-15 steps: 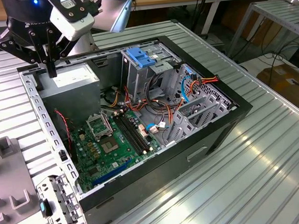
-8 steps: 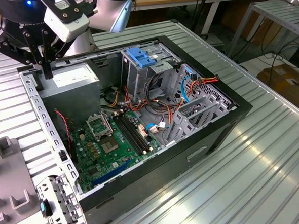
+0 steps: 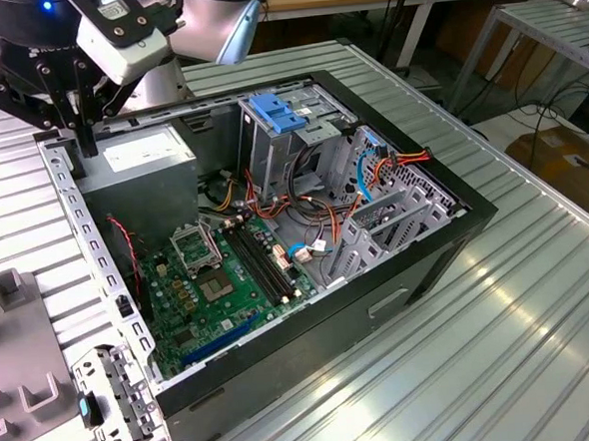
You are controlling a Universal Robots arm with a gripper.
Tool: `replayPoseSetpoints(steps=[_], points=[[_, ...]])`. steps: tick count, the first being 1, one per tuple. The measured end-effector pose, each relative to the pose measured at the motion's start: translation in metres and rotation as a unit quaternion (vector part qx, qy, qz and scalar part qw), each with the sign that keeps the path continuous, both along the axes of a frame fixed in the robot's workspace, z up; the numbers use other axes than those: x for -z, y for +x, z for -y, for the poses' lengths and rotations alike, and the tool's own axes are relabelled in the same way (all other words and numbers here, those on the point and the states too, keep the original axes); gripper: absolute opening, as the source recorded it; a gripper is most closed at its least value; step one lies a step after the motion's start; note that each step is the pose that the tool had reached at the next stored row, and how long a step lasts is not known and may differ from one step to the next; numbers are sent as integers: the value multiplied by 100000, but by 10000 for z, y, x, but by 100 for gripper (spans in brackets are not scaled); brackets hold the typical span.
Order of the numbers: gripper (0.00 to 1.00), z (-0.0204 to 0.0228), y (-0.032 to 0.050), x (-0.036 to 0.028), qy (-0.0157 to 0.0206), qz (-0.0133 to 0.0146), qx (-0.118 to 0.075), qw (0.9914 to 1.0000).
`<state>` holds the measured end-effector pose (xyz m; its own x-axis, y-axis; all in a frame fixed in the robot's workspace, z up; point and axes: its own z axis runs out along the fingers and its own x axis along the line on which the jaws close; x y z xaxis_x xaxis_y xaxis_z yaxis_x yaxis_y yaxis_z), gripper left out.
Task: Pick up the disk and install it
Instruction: 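Reach for the disk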
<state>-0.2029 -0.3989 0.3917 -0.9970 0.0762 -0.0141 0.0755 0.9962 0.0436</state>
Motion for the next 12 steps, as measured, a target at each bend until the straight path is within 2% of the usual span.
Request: replayPoseSetpoints(steps=[12], points=[[11, 0, -103, 1, -2, -40, -1, 100000]])
